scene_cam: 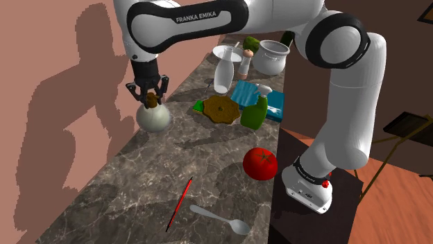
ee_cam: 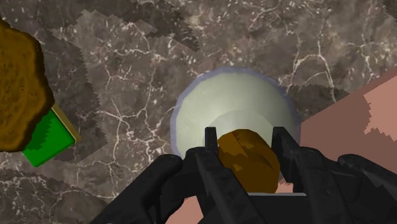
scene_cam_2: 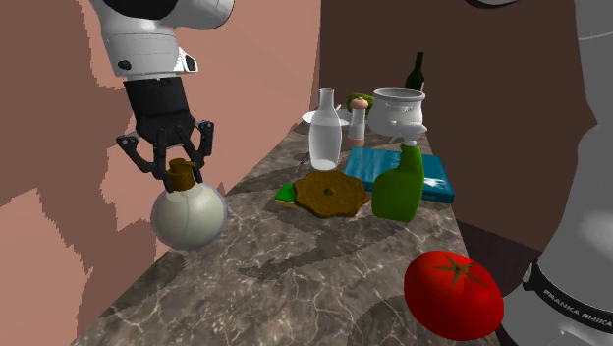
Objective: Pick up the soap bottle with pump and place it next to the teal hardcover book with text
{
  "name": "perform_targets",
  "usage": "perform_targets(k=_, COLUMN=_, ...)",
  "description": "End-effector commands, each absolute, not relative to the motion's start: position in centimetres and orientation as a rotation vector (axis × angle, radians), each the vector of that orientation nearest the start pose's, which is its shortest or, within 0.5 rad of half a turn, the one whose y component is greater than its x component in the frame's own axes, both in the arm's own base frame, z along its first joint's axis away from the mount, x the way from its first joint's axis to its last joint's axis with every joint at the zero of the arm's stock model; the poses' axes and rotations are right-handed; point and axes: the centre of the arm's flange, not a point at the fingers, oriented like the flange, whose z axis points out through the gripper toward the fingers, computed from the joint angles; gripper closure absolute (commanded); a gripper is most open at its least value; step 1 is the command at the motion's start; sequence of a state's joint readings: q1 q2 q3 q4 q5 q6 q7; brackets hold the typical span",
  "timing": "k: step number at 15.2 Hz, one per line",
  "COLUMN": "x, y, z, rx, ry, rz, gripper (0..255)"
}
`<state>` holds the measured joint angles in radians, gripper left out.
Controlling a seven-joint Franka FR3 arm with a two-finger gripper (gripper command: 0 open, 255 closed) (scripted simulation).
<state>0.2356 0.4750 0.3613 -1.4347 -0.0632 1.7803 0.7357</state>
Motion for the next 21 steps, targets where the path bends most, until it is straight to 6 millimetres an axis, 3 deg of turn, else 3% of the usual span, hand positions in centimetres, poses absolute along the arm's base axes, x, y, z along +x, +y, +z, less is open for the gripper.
perform_targets(k=1, x=58.6, y=34.2, z=43.5, rx=-3.105, ry=0.235, rz=0.221, gripper=255)
perform_targets(k=11, x=58.6, y=34.2, z=48.5, rx=-3.105, ry=0.235, rz=0.221, gripper=255)
perform_targets(k=21, x=58.0, y=21.0, z=48.5, rx=-3.105, ry=0.235, rz=0.221, gripper=255)
